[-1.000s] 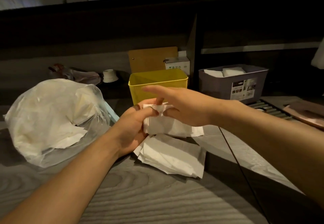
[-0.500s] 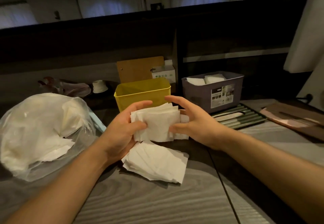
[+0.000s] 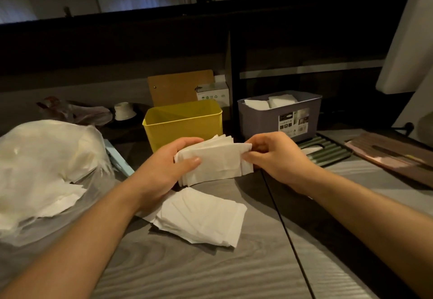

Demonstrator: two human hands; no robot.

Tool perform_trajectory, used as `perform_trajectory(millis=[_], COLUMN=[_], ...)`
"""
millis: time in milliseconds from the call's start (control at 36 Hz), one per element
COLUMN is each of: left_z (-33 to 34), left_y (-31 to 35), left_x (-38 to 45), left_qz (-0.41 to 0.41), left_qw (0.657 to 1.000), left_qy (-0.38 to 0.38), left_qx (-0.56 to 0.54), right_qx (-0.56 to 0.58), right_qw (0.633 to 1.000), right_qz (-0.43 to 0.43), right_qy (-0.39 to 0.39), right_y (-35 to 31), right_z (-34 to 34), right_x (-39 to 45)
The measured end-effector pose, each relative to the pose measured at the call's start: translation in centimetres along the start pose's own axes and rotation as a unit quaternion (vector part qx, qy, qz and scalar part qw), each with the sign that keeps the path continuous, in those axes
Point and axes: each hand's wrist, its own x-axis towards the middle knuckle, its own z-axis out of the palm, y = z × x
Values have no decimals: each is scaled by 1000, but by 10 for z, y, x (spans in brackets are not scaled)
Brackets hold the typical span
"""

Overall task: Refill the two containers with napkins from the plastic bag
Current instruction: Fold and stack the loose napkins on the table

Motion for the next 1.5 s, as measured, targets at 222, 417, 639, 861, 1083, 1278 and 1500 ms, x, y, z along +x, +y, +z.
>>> perform_trajectory(millis=[222,417,639,861,1083,1278,1500], left_z=[-12,-8,-1,3,1,2,-1], left_y=[-4,-4,3,9,2,4,2], left_x=[-1,3,0,-4,-2,0,1], left_qz=[-28,-61,-77,-79,-17,23,-8], left_qw=[999,992,987,984,1000,999,1000], left_qy=[10,15,-3,-14,5,2,27], left_qx=[-45,-113,-140,-157,-23,-27,-14], right_qx=[29,357,269,93,-18,71,104], right_qw=[995,933,950,994,1000,995,993], right_qz=[-17,-33,-24,52,-8,-57,-20], right_qy=[89,-25,-159,-37,-17,-43,-49], right_y=[-4,-22,-31,-21,-21,-20,-19], right_z=[-10,-22,10,25,29,26,32], right_x=[4,-2,-12,-4,-1,0,-1])
